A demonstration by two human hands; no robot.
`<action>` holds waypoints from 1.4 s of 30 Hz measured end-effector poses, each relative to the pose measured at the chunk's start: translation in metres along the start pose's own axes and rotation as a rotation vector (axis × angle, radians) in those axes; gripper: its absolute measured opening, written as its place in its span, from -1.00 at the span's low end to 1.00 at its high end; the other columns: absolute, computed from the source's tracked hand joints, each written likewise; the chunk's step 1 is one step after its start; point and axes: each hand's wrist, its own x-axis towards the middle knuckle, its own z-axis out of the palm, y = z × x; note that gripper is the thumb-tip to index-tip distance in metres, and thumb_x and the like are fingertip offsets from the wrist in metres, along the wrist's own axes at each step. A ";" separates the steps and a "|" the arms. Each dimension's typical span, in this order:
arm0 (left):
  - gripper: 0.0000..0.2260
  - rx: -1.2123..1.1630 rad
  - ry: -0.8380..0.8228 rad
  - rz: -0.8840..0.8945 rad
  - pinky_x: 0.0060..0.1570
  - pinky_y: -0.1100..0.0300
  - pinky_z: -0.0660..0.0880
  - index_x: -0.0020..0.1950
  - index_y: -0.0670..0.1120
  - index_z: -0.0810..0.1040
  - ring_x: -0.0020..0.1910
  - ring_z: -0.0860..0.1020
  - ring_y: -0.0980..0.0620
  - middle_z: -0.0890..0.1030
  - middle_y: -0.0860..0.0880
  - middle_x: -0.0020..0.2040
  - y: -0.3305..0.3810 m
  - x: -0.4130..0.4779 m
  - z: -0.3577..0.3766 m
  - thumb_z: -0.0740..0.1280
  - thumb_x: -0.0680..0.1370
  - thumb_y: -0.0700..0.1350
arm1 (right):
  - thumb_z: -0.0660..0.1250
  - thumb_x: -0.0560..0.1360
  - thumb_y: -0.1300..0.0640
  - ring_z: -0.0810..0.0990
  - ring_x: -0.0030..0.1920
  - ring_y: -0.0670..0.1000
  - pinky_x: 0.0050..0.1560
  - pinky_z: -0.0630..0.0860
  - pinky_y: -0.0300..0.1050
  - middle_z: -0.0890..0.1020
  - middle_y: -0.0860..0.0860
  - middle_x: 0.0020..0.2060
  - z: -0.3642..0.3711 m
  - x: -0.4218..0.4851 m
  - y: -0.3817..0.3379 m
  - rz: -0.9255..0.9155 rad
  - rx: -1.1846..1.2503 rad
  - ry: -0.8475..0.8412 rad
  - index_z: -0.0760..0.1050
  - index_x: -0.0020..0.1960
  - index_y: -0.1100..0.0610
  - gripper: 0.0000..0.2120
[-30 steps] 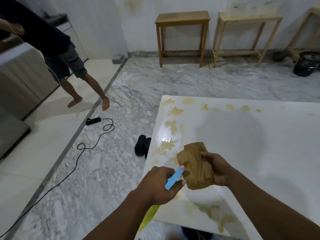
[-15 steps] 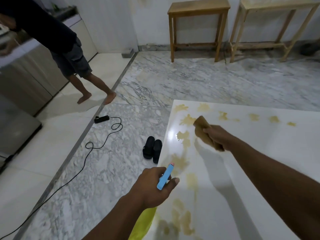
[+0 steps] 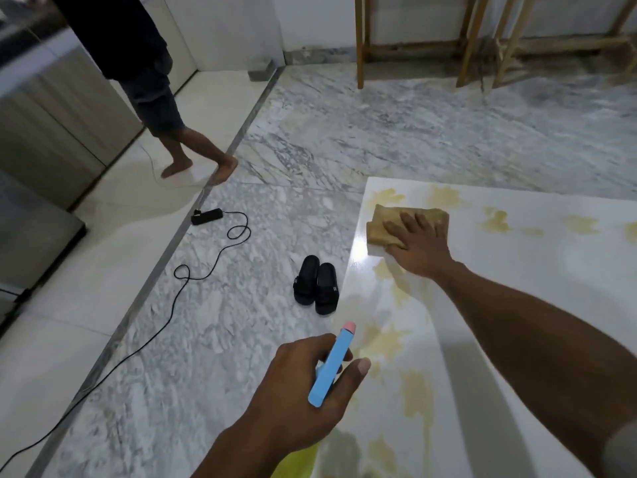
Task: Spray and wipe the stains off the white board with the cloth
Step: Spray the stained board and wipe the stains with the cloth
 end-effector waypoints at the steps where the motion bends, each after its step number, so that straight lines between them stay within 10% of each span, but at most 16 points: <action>1: -0.59 -0.002 -0.007 0.000 -0.29 -0.12 0.59 -0.11 0.03 0.58 -0.43 0.59 -0.08 0.61 -0.03 -0.34 -0.002 0.000 0.003 0.35 0.52 0.38 | 0.05 0.60 -0.28 -0.16 0.62 0.08 0.52 -0.22 0.28 -0.02 -0.06 0.63 0.002 -0.005 0.000 -0.011 0.018 0.013 0.04 0.57 -0.31 -0.45; 13: -0.62 -0.034 -0.047 0.014 -0.25 -0.16 0.66 -0.11 0.04 0.59 -0.42 0.59 -0.09 0.56 0.02 -0.41 -0.002 -0.042 0.009 0.38 0.51 0.36 | -0.19 0.41 -0.35 0.01 0.62 0.15 0.51 -0.08 0.29 0.09 -0.01 0.62 0.042 -0.129 -0.025 -0.032 -0.022 0.043 0.13 0.58 -0.21 -0.25; 18: -0.66 -0.024 -0.072 0.054 -0.23 -0.17 0.65 -0.12 0.02 0.58 -0.40 0.62 -0.15 0.53 0.08 -0.45 0.001 -0.089 0.008 0.40 0.54 0.29 | 0.08 0.47 -0.23 0.33 0.50 0.24 0.42 0.12 0.31 0.38 0.09 0.51 0.079 -0.214 -0.045 -0.050 -0.009 0.122 0.25 0.52 -0.14 -0.38; 34: -0.62 -0.024 -0.063 0.088 -0.27 -0.20 0.64 -0.15 -0.01 0.58 -0.39 0.63 -0.23 0.60 -0.15 -0.37 -0.038 -0.281 -0.008 0.41 0.53 0.30 | -0.02 0.55 -0.17 0.16 0.57 0.06 0.45 0.09 0.20 0.36 -0.05 0.52 0.146 -0.449 -0.132 0.045 0.078 0.110 0.38 0.46 -0.19 -0.48; 38: -0.63 -0.027 -0.090 0.070 -0.26 -0.20 0.66 -0.12 -0.06 0.58 -0.41 0.65 -0.20 0.56 -0.02 -0.45 -0.042 -0.281 -0.019 0.42 0.55 0.26 | 0.03 0.59 -0.17 0.49 0.38 0.07 0.37 0.38 0.06 0.59 -0.08 0.30 0.097 -0.444 -0.136 0.133 0.323 -0.044 0.53 0.32 -0.14 -0.58; 42: -0.62 -0.010 -0.102 0.056 -0.25 -0.18 0.68 -0.12 -0.07 0.58 -0.41 0.67 -0.19 0.56 0.01 -0.45 -0.040 -0.253 -0.032 0.42 0.55 0.26 | 0.20 0.65 -0.03 0.65 0.01 0.12 0.04 0.57 0.04 0.68 0.14 0.01 0.026 -0.422 -0.132 0.436 1.141 -0.118 0.57 0.12 0.18 -0.69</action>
